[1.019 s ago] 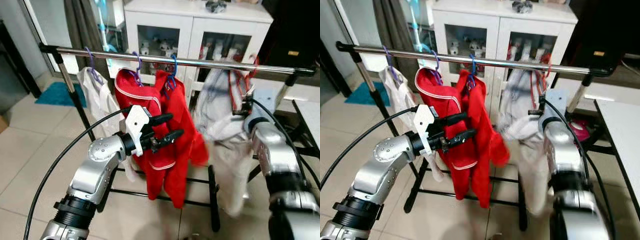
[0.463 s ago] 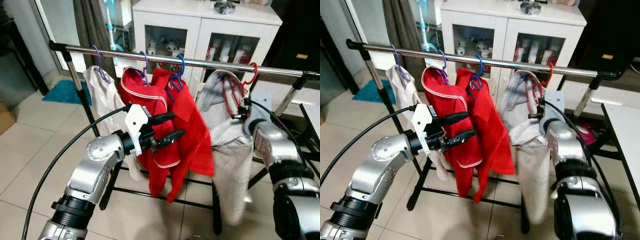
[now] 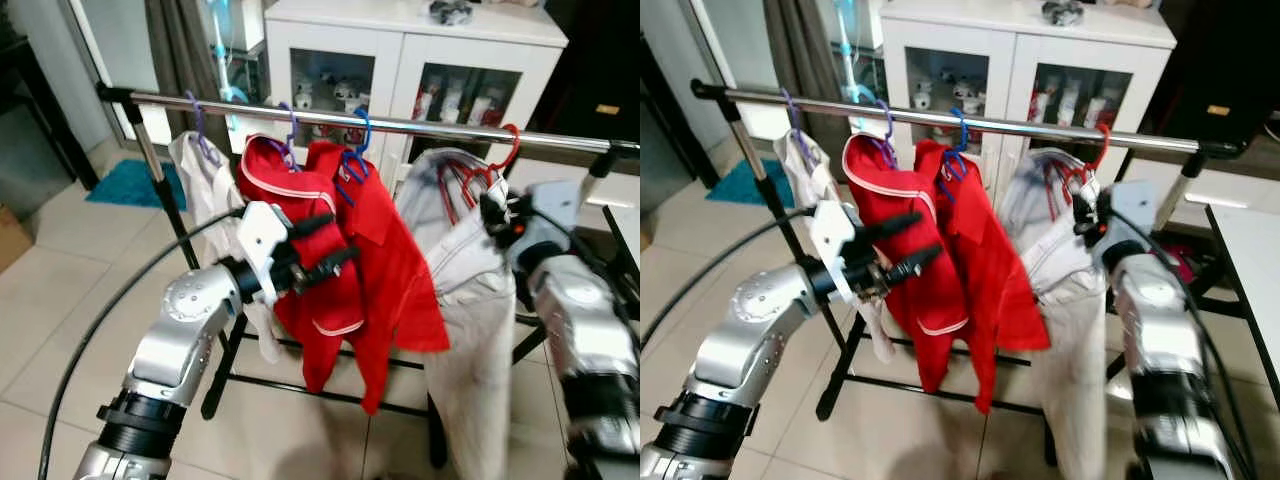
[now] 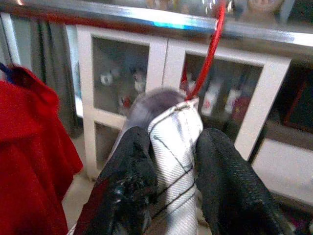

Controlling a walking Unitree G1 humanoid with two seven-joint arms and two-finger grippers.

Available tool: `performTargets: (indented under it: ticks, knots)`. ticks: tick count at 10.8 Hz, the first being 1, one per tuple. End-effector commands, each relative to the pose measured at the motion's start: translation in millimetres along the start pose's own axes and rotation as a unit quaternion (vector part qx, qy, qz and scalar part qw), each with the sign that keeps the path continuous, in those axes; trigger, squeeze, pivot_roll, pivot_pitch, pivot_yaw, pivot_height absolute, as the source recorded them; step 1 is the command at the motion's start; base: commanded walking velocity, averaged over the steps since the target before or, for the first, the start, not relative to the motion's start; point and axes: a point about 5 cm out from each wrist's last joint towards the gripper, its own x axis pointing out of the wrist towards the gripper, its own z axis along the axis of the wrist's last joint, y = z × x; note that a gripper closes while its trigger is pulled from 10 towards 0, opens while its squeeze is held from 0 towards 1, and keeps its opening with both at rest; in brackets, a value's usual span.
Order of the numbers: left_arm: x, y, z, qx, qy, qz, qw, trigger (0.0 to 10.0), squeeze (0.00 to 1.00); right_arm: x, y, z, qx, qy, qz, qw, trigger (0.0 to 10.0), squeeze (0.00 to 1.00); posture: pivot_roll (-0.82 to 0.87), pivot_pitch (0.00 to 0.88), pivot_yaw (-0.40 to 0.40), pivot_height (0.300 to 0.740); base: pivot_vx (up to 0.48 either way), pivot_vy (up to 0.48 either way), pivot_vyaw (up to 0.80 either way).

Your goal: Hang hanger

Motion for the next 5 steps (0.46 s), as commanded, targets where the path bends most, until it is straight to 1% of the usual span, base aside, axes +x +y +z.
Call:
performTargets:
  ticks: [1,2,3,4,5]
  knots:
    - [-3.1,6.9,1,0.015,0.001,0.037,0.999,10.0,0.00,-6.8,6.1,17,0.011,-0.037,0.028,0.999,10.0,1.00,-0.16,0.000,0.045,0.740,0.000,0.000,0.00]
    - [-5.5,8.9,-3,0.020,0.018,0.051,0.998,10.0,0.00,-14.6,11.9,18,0.026,-0.043,0.040,0.998,10.0,1.00,-0.16,0.000,0.044,0.740,0.000,0.000,0.00]
    - [-7.4,7.8,-6,0.019,0.025,0.054,0.998,10.0,0.00,-20.1,15.0,13,0.035,-0.029,0.038,0.998,10.0,1.00,-0.16,0.000,0.046,0.740,0.000,0.000,0.00]
    - [-8.1,7.5,-7,0.020,0.026,0.058,0.998,10.0,0.00,-22.8,16.2,8,0.032,-0.019,0.030,0.999,10.0,1.00,-0.16,0.000,0.044,0.740,0.000,0.000,0.00]
    - [-10.8,8.5,-7,0.026,0.025,0.079,0.996,10.0,0.00,-31.0,18.8,13,0.047,-0.035,0.024,0.998,10.0,1.00,-0.16,0.000,0.040,0.740,0.000,0.000,0.00]
